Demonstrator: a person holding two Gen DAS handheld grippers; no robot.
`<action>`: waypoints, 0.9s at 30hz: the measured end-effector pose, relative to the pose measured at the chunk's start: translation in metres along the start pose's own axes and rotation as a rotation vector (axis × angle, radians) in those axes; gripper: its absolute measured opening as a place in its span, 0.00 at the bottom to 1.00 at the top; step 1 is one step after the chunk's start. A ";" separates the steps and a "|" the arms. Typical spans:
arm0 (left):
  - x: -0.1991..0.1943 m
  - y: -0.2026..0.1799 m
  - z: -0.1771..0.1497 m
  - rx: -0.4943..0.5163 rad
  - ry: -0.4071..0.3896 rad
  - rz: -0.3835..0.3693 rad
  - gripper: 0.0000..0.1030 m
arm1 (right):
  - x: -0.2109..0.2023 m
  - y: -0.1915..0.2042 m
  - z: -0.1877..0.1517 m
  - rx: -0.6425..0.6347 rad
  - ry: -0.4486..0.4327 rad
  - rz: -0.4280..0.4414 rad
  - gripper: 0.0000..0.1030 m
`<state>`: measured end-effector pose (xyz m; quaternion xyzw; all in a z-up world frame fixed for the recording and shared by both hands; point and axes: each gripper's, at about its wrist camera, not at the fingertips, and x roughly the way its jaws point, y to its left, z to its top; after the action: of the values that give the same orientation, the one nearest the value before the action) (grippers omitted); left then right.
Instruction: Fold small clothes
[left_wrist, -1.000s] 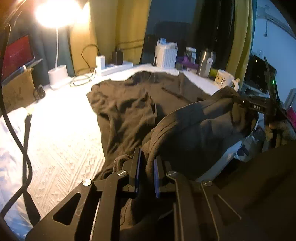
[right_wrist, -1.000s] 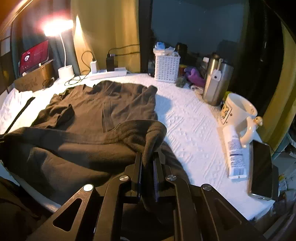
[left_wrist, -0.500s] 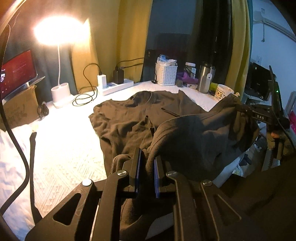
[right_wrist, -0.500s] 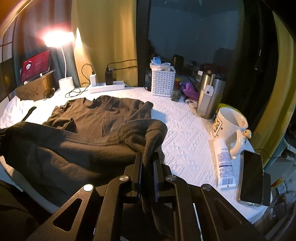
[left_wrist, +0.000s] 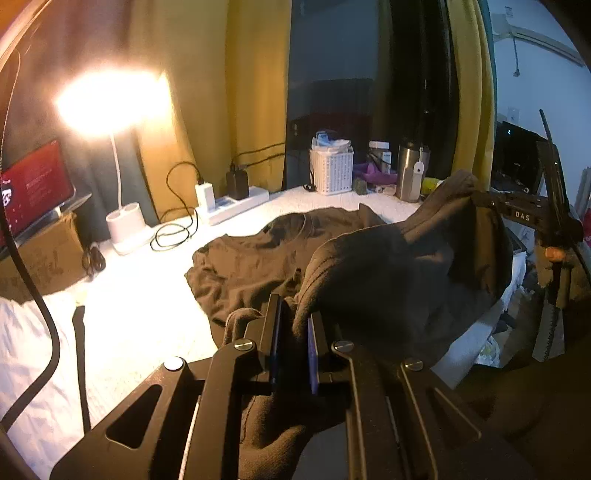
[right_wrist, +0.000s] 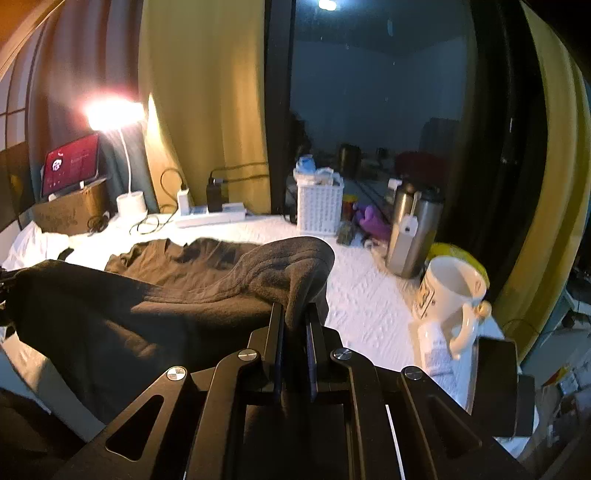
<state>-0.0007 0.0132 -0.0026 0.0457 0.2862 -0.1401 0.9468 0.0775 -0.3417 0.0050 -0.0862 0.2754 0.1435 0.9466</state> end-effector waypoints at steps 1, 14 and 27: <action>0.001 0.000 0.002 0.001 -0.006 0.002 0.10 | 0.000 -0.001 0.004 -0.003 -0.011 -0.002 0.10; 0.020 0.019 0.021 0.010 -0.052 0.030 0.10 | 0.019 -0.008 0.030 -0.024 -0.052 -0.007 0.10; 0.066 0.058 0.037 0.013 -0.002 0.069 0.10 | 0.089 0.001 0.061 -0.057 -0.011 0.019 0.10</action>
<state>0.0883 0.0468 -0.0082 0.0617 0.2825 -0.1096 0.9510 0.1791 -0.3059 0.0073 -0.1098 0.2668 0.1608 0.9439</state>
